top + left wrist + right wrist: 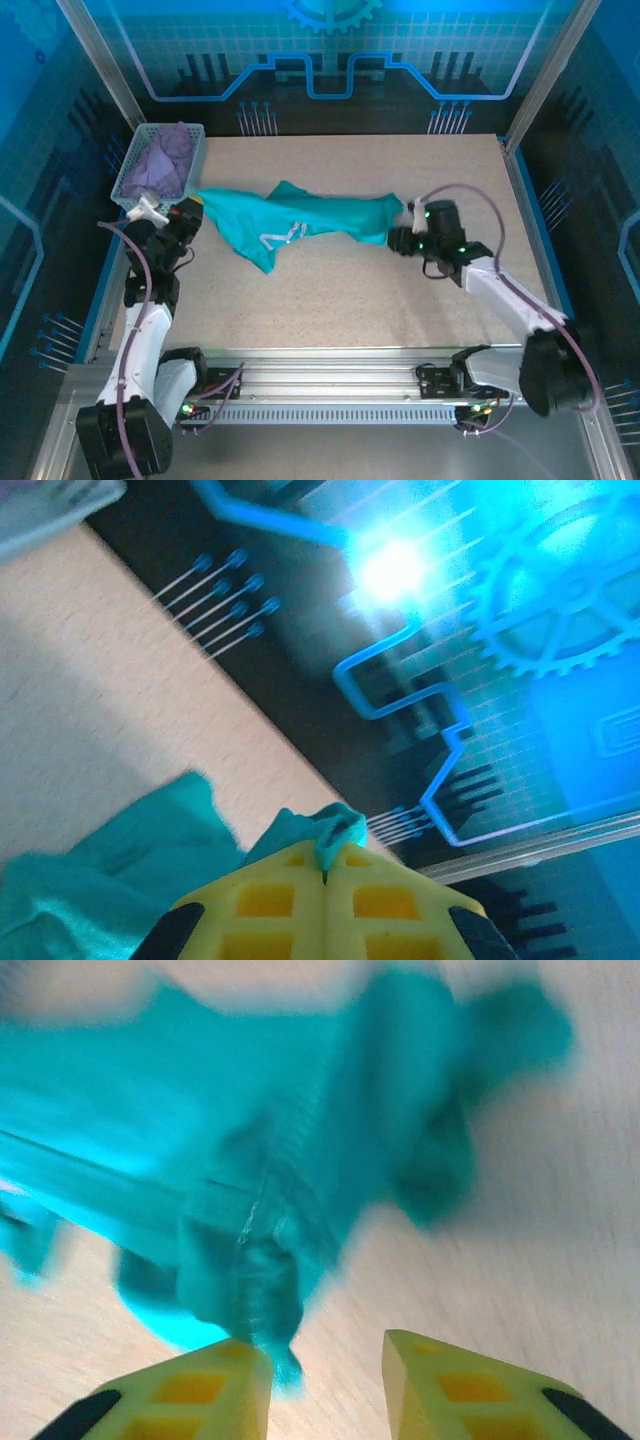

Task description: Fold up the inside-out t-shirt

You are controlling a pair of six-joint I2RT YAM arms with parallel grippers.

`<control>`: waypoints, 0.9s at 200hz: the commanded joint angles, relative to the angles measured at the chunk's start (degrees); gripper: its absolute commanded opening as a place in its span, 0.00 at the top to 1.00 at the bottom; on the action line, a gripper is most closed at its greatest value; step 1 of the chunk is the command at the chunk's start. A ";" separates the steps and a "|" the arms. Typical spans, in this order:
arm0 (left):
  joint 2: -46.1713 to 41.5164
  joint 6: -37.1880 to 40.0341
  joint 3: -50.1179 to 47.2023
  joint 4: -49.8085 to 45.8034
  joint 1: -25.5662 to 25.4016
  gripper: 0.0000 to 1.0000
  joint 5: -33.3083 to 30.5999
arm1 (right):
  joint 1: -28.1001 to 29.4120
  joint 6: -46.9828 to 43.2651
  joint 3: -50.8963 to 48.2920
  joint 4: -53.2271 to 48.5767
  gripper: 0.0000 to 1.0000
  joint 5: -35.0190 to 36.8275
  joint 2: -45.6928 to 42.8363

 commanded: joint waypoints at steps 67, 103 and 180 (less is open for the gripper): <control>3.36 4.01 -5.61 -2.73 -3.34 1.00 5.79 | 16.21 3.46 10.97 -13.36 0.47 26.35 14.16; 3.87 3.86 -5.70 -1.82 -3.33 1.00 5.57 | 10.16 1.83 16.03 -12.49 0.47 17.92 21.66; 4.91 2.72 -6.07 0.11 -3.51 1.00 6.25 | 12.01 -2.65 26.48 -24.10 0.50 24.00 34.18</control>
